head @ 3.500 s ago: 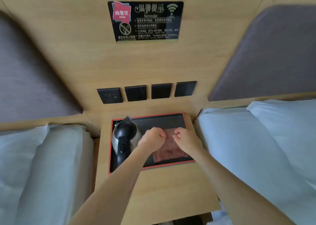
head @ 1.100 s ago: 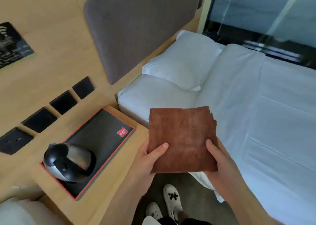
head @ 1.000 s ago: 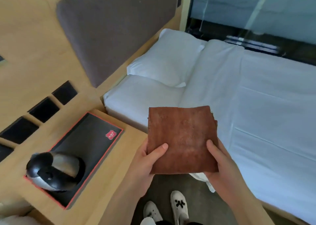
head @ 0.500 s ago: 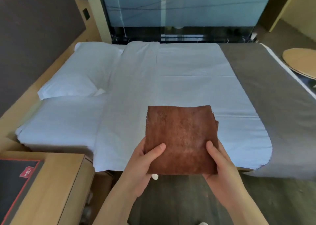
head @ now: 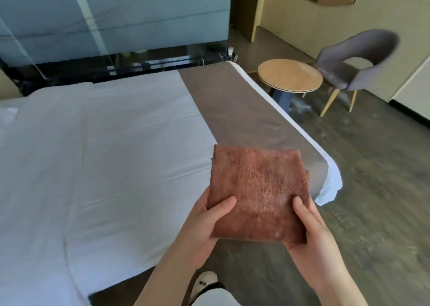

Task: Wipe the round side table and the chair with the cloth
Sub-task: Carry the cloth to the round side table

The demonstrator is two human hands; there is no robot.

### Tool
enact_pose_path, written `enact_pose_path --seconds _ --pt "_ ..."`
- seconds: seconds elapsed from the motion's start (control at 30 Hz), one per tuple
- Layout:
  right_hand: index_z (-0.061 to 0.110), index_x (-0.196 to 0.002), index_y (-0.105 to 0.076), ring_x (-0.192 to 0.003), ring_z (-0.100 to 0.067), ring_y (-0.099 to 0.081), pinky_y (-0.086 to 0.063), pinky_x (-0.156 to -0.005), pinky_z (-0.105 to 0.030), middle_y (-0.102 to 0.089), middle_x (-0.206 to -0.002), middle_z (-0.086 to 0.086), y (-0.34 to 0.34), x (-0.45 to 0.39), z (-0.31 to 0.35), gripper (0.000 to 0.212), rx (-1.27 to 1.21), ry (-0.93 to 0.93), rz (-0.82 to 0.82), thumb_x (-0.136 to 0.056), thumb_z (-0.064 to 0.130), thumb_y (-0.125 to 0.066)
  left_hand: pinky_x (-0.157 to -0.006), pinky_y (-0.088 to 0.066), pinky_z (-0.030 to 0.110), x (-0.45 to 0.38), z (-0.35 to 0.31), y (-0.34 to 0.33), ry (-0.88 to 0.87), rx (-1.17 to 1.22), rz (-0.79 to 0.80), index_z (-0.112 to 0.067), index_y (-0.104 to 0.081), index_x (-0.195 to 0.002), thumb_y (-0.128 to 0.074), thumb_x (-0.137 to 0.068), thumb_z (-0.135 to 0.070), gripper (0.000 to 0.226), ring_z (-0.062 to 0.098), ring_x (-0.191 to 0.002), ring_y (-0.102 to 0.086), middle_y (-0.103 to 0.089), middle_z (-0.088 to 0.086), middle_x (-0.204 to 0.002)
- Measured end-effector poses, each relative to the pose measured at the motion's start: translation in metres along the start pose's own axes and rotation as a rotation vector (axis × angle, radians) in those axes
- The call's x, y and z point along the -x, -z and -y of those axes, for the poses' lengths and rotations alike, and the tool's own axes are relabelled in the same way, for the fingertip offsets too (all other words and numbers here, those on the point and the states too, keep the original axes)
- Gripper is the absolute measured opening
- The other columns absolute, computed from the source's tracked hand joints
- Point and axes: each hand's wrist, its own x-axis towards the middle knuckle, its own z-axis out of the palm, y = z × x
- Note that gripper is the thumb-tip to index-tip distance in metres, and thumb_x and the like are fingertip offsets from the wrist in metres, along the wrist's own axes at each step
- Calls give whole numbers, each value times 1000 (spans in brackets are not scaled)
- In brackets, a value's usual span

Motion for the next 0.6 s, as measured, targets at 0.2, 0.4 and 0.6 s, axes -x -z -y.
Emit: enact_pose_path --seconds 0.2,0.4,0.6 --pt "29 -110 -58 -83 -2 -71 -57 -62 -19 -75 -87 18 80 -64 64 26 8 85 -167 -87 24 -48 -77 -54 32 -105 12 -93 116 -69 144 -33 -60 -106 -69 -64 -29 42 15 -99 -66 -76 -15 -91" --pt "29 -98 -67 -82 -1 -70 -57 -59 -19 -76 -91 13 162 -153 157 28 -60 164 -330 -76 23 -51 -68 -57 23 -230 14 -211 159 -115 324 -18 -60 -114 -64 -71 -11 43 10 -93 -71 -76 -5 -97" --pt "27 -97 -69 -79 -2 -70 -56 -58 -19 -76 -91 11 228 -218 241 29 -89 226 -400 -74 24 -52 -58 -59 27 -321 7 -324 230 -52 406 -18 -64 -99 -61 -62 -11 37 16 -77 -74 -78 1 -83"
